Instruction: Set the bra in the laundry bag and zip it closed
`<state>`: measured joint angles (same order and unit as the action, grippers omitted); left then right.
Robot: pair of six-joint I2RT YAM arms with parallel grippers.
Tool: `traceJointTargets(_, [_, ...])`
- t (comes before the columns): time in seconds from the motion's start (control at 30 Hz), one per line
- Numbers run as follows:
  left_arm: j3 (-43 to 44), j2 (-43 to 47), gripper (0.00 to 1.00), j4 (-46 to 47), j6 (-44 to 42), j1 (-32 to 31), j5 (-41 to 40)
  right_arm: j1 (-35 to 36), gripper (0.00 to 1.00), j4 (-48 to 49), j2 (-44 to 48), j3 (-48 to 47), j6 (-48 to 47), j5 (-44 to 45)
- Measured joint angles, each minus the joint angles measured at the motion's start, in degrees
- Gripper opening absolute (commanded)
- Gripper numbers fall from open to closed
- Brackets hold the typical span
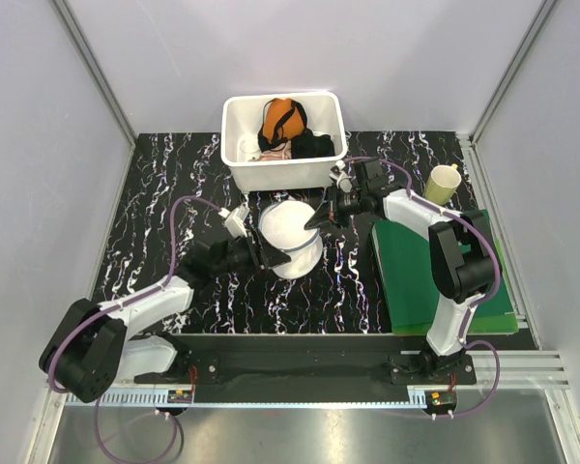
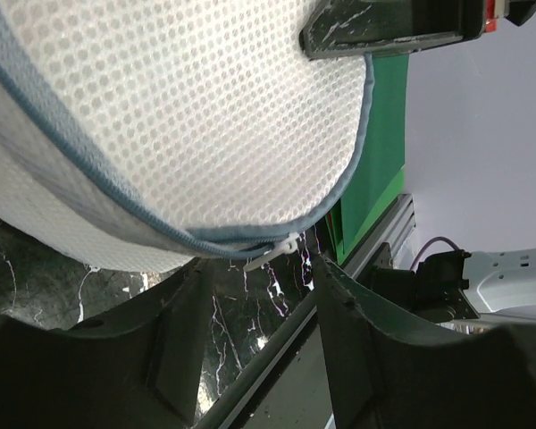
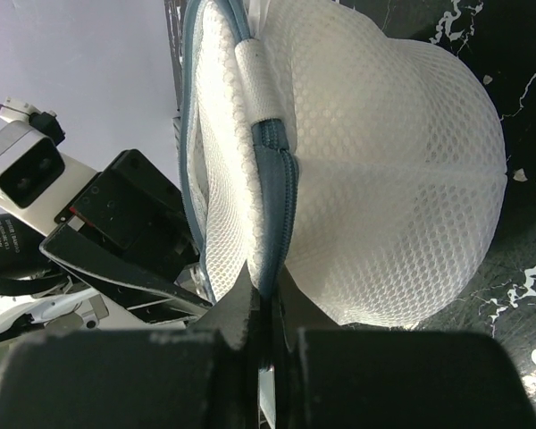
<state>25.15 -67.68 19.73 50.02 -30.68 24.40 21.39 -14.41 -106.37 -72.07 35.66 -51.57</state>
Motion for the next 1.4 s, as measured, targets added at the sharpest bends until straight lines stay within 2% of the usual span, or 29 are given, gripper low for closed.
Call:
traceJointTargets(0.17, [0.4, -0.6, 0.52, 2.4, 0.8, 0.0, 0.5, 0.0, 0.0, 0.1, 0.0, 0.1, 0.4, -0.2])
traceJointTargets(0.63, [1.1, -1.8, 0.3, 4.9, 3.0, 0.2, 1.4, 0.0, 0.0, 1.3, 0.0, 0.1, 1.1, -0.2])
traceJointTargets(0.87, [1.1, -0.9, 0.12, 3.8, 2.7, 0.6, 1.3, 0.0, 0.0, 1.3, 0.0, 0.3, 1.1, -0.2])
traceJointTargets(0.9, [1.1, -0.9, 0.03, 3.6, 2.7, 0.7, 1.3, 0.0, 0.0, 1.3, 0.0, 0.4, 1.1, -0.2])
traceJointTargets(0.93, [1.1, -0.9, 0.0, 3.4, 2.6, 0.8, 1.3, 0.0, 0.0, 1.3, 0.0, 0.5, 1.1, -0.2])
traceJointTargets(1.13, [2.0, -0.9, 0.0, -0.1, 1.5, 1.1, 0.9, 0.0, 0.0, 1.3, 0.0, 0.7, 1.0, -0.1])
traceJointTargets(1.2, [2.7, -1.0, 0.0, -1.2, 0.7, 1.1, 0.9, 0.0, 0.07, 0.9, -0.2, 0.6, 0.4, 0.2])
traceJointTargets(1.3, [2.9, -1.6, 0.0, -1.0, 0.6, 0.9, 0.9, 0.0, 0.5, -2.6, -1.6, -2.0, -1.2, 2.8])
traceJointTargets(1.33, [2.9, -1.9, 0.0, -0.7, 0.7, 0.6, 0.8, 0.0, 0.7, -3.6, -2.0, -2.7, -1.4, 4.2])
traceJointTargets(1.4, [2.8, -2.4, 0.0, -0.3, 1.0, -0.3, 0.3, -0.1, 0.82, -5.2, -2.0, -3.5, -1.9, 7.8])
